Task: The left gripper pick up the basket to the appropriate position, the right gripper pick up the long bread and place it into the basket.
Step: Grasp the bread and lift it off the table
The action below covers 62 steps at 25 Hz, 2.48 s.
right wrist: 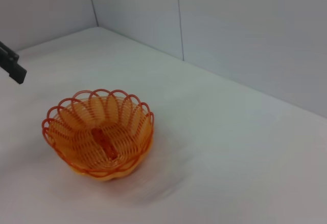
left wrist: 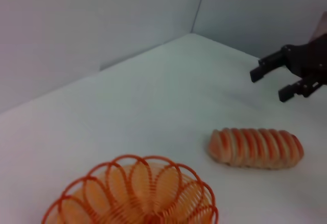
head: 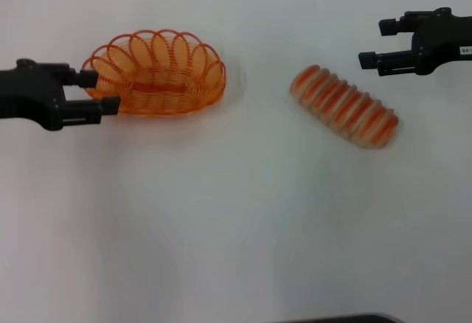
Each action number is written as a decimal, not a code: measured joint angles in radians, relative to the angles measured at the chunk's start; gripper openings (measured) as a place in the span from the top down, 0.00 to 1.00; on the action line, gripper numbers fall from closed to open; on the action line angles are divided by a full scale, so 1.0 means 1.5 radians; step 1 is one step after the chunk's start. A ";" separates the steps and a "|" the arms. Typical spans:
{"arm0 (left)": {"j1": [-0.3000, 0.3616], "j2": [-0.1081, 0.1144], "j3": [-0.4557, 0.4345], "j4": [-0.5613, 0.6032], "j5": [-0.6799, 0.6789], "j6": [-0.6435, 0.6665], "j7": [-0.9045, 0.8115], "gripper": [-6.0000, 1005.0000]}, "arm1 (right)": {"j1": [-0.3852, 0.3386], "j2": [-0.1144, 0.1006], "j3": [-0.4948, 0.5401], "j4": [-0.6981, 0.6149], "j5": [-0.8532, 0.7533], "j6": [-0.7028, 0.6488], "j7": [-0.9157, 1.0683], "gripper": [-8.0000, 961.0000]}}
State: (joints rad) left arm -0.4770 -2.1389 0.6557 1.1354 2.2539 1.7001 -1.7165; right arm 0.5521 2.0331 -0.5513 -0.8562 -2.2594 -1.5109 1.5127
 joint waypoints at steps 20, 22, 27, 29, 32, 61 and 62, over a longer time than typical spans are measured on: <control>0.029 -0.016 -0.003 -0.034 -0.021 -0.004 0.047 0.38 | -0.020 0.013 0.019 -0.001 0.034 0.003 0.006 0.13; 0.029 -0.016 -0.006 -0.033 -0.021 -0.004 0.047 0.38 | -0.014 0.010 0.021 -0.005 0.034 -0.001 0.045 0.13; 0.029 -0.015 -0.008 -0.031 -0.022 -0.005 0.047 0.38 | -0.009 0.011 0.018 -0.027 0.066 -0.028 0.138 0.13; 0.028 -0.015 -0.009 -0.031 -0.022 -0.005 0.047 0.38 | -0.003 0.007 0.010 -0.028 0.078 -0.038 0.184 0.13; 0.026 -0.014 -0.009 -0.030 -0.022 -0.006 0.047 0.38 | 0.006 -0.002 -0.016 -0.030 0.079 -0.044 0.259 0.12; 0.024 -0.013 -0.003 -0.009 -0.016 -0.003 0.045 0.38 | 0.222 0.004 -0.135 -0.046 -0.364 -0.080 0.555 0.04; 0.024 -0.013 -0.003 -0.009 -0.016 -0.003 0.045 0.38 | 0.226 0.006 -0.141 -0.046 -0.365 -0.081 0.555 0.04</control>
State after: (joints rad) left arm -0.4403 -2.1588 0.6517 1.1214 2.2304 1.6956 -1.6489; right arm 0.8913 2.0417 -0.7631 -0.9251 -2.8072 -1.6332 2.3449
